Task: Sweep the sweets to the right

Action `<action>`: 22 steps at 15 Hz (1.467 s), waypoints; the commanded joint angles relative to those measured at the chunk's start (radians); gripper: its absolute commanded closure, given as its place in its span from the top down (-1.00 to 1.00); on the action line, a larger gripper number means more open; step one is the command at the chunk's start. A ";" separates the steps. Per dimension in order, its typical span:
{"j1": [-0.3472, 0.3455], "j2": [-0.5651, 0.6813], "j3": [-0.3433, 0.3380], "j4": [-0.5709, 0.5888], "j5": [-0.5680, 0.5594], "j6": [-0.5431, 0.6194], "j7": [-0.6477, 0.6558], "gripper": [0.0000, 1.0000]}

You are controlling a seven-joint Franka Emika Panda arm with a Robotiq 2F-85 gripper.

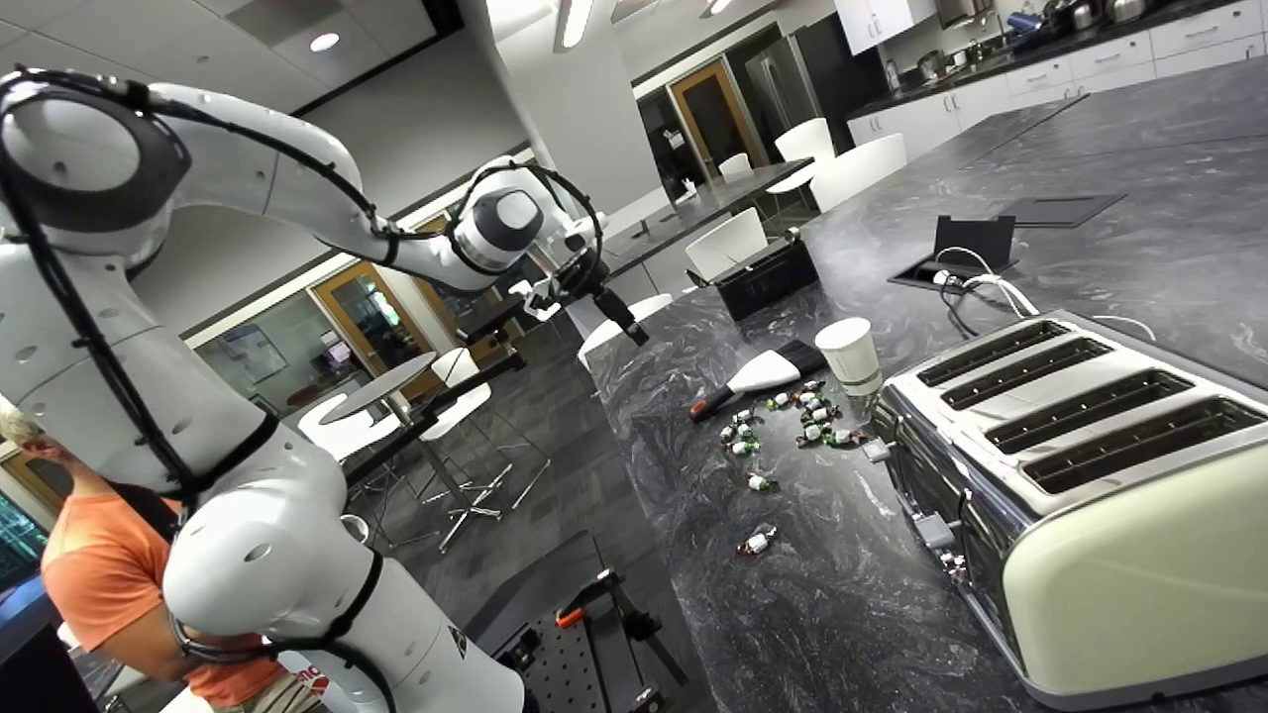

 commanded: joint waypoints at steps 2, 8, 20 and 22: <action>0.098 0.243 -0.063 0.161 -0.055 0.073 0.079 1.00; 0.304 0.453 -0.228 0.306 -0.219 0.178 0.181 1.00; 0.402 0.528 -0.323 0.332 -0.167 0.232 0.324 1.00; 0.433 0.554 -0.358 0.339 -0.184 0.267 0.410 1.00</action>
